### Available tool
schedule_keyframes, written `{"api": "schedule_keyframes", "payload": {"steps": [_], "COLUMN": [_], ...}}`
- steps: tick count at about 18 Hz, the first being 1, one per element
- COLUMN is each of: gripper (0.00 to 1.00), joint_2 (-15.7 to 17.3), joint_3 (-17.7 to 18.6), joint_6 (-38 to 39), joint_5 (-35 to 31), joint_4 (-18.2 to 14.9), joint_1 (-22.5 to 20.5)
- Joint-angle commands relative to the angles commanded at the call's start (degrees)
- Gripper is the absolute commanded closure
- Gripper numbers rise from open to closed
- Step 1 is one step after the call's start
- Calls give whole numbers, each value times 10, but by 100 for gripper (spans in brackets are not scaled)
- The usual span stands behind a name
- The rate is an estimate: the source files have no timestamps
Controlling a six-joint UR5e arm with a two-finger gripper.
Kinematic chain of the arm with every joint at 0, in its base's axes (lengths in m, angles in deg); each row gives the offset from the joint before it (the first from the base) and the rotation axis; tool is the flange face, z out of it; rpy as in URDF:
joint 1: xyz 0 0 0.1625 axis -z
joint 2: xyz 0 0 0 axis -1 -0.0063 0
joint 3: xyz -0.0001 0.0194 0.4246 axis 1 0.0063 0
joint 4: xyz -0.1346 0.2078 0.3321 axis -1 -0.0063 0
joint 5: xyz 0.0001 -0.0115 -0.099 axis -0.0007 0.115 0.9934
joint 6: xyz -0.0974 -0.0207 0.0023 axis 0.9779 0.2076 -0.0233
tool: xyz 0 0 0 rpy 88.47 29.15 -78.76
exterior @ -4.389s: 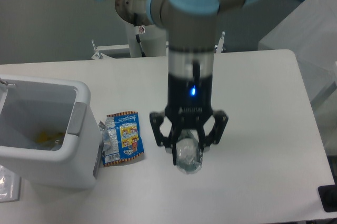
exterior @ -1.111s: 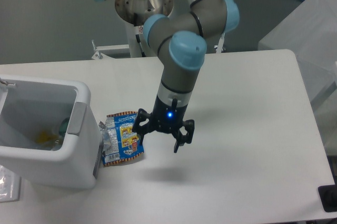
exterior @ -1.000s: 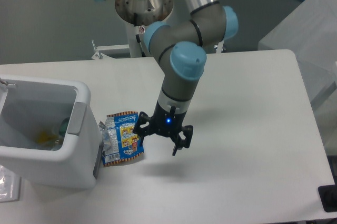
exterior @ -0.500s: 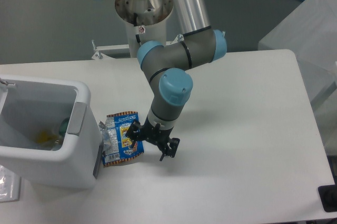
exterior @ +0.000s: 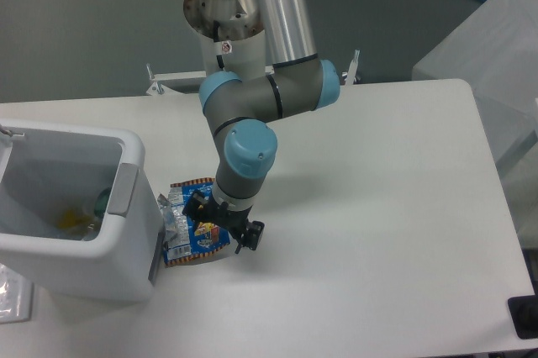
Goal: Place the trash in the trash can
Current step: 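Lower the gripper onto the wrapper and pinch it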
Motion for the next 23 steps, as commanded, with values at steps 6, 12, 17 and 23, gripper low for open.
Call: {"api": "schedule_keyframes", "payload": {"steps": [6, 12, 17, 23], "gripper": [13, 59, 90, 100], "joint_2": [-1, -1, 3, 11], "joint_3": [2, 2, 2, 3], "joint_6": [7, 20, 24, 32], "joint_5": [-1, -2, -2, -1], "joint_4": [0, 0, -1, -2], "joint_1": [1, 1, 1, 0]}}
